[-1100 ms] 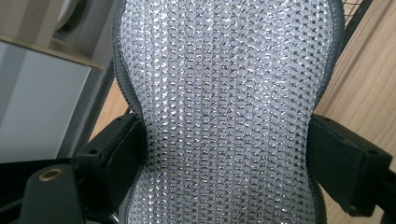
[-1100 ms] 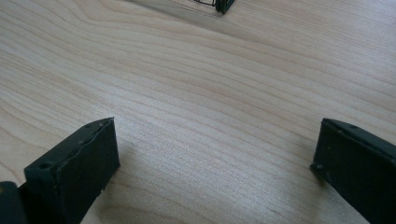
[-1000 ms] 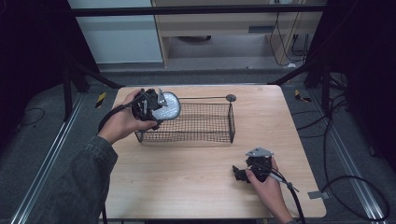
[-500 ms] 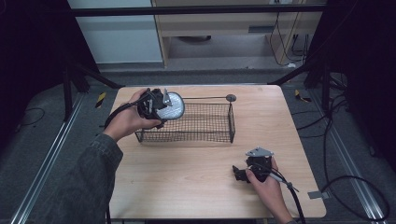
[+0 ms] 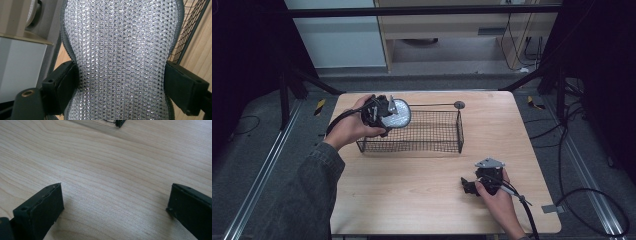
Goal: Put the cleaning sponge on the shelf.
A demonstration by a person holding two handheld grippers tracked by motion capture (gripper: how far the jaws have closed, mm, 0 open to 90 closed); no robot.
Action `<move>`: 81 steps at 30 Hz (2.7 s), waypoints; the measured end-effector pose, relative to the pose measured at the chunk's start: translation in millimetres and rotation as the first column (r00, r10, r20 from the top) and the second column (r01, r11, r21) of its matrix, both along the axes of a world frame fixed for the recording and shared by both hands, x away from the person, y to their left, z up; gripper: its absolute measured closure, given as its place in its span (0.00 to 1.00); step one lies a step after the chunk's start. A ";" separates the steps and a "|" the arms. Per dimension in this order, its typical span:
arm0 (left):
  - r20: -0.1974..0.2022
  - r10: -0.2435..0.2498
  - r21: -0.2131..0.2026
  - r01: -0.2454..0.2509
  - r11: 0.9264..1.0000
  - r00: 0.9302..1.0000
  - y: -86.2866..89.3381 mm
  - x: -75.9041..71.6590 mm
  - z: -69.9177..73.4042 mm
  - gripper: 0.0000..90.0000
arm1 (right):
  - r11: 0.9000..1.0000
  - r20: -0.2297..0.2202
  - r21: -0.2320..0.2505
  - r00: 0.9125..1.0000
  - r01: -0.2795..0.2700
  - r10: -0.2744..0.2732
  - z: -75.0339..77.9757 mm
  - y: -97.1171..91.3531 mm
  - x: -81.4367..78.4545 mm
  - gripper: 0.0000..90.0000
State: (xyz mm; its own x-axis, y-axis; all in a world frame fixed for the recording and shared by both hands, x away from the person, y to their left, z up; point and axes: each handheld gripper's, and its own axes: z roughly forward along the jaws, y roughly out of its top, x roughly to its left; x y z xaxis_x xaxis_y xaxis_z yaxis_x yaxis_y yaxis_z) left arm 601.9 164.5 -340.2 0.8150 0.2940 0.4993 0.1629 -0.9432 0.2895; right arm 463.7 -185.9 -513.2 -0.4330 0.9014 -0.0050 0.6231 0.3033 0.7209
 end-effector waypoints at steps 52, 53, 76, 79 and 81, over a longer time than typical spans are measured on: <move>-0.073 0.023 0.002 -0.023 1.000 0.997 3.7 34.7 -39.4 0.12 | 1.000 0.000 0.002 1.000 0.001 -0.001 0.1 0.1 -0.1 0.00; -0.079 0.026 -0.003 -0.026 1.000 0.997 4.1 34.8 -39.6 0.10 | 1.000 0.000 0.002 1.000 0.001 -0.001 0.0 0.1 -0.1 0.00; -0.101 0.045 -0.112 -0.056 0.992 0.994 16.2 28.1 -31.7 0.10 | 1.000 0.000 0.002 1.000 0.001 -0.001 0.0 0.1 -0.1 0.00; -0.089 0.053 -0.125 -0.064 0.990 0.995 17.0 25.2 -29.5 0.10 | 1.000 0.000 0.002 1.000 0.001 -0.001 0.1 0.1 -0.1 0.00; -0.087 0.054 -0.143 -0.066 0.987 0.995 17.3 23.3 -28.0 0.10 | 1.000 -0.001 0.002 1.000 0.001 -0.001 0.1 0.1 -0.1 0.00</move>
State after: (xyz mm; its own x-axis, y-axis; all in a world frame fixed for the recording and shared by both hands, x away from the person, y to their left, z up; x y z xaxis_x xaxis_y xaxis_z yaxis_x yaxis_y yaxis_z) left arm 625.2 181.9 -368.2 0.8301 0.4085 0.3794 0.2472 -0.8797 0.4063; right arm 463.6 -185.8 -513.1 -0.4321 0.9018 -0.0026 0.6239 0.3010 0.7212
